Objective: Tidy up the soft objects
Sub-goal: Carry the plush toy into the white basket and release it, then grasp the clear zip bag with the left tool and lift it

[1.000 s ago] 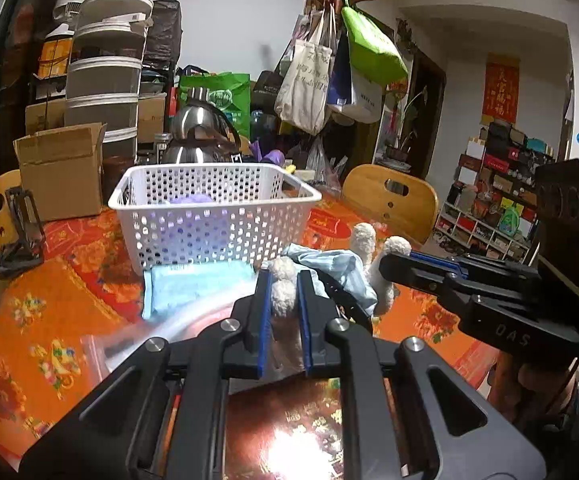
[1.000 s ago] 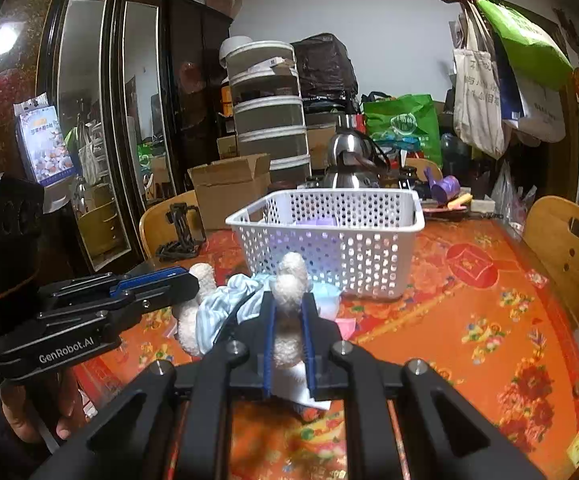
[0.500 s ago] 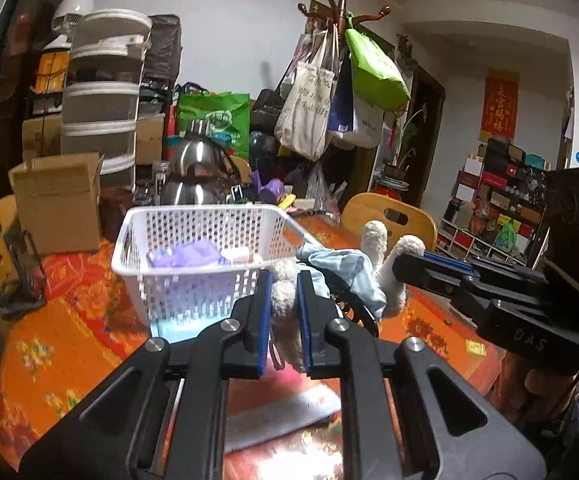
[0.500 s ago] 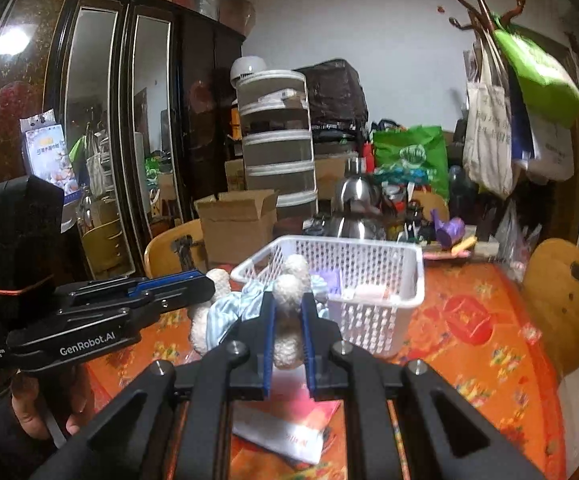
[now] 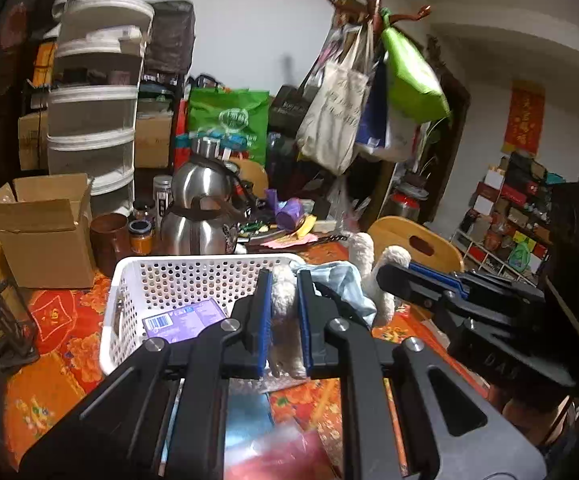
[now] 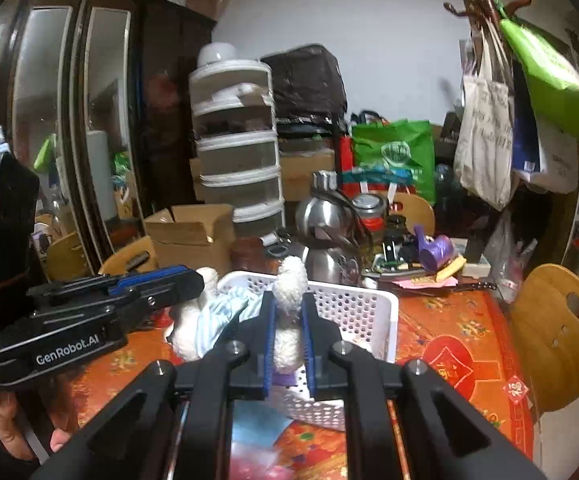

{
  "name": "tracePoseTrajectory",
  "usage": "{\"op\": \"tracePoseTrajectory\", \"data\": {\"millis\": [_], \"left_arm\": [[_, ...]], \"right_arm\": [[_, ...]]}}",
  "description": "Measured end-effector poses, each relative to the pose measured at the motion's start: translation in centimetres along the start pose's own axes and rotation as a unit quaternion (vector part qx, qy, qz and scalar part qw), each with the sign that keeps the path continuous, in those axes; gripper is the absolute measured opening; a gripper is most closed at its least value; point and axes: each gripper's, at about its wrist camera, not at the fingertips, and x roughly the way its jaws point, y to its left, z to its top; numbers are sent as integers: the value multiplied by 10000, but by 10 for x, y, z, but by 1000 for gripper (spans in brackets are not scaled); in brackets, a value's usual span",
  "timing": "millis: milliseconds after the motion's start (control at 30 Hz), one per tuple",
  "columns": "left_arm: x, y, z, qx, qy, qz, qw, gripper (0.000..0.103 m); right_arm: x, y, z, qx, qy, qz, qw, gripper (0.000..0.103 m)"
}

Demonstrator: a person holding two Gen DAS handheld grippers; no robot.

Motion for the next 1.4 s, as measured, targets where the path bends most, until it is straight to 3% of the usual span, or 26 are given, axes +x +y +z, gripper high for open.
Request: {"op": "tracePoseTrajectory", "data": {"millis": [200,300,433,467,500,533,567,600,667,800,1000,1400], "left_arm": [[88,19,8,-175,521,229,9982,11],[126,30,2,-284,809,320,9958,11],[153,43,-8,-419,956,363,9939,13],[158,46,-11,-475,981,336,9935,21],[163,49,-13,-505,1001,318,9932,43],[168,51,-14,-500,1043,359,9926,58],[170,53,-19,-469,1103,442,9918,82],[170,56,-23,-445,1108,492,9916,92],[167,61,-29,-368,986,626,9925,93],[162,70,-35,-410,1049,646,9915,93],[148,72,-42,-206,1060,816,9908,93],[113,80,-45,-263,1007,920,9903,93]], "right_arm": [[61,-25,-3,192,391,-295,9986,10],[83,-27,-11,-44,567,-472,9973,10],[102,-35,-25,-148,627,-640,9959,10],[105,-36,-27,-158,625,-662,9957,11],[109,-38,-30,-138,700,-658,9953,15],[112,-40,-33,-126,770,-677,9947,21],[115,-42,-38,-107,871,-708,9936,45],[116,-44,-41,-96,914,-696,9933,71],[115,-50,-50,21,887,-750,9932,79],[116,-60,-58,360,957,-659,9926,79],[110,-60,-65,302,982,-718,9921,79],[85,-47,-70,396,975,-774,9914,79]]}}
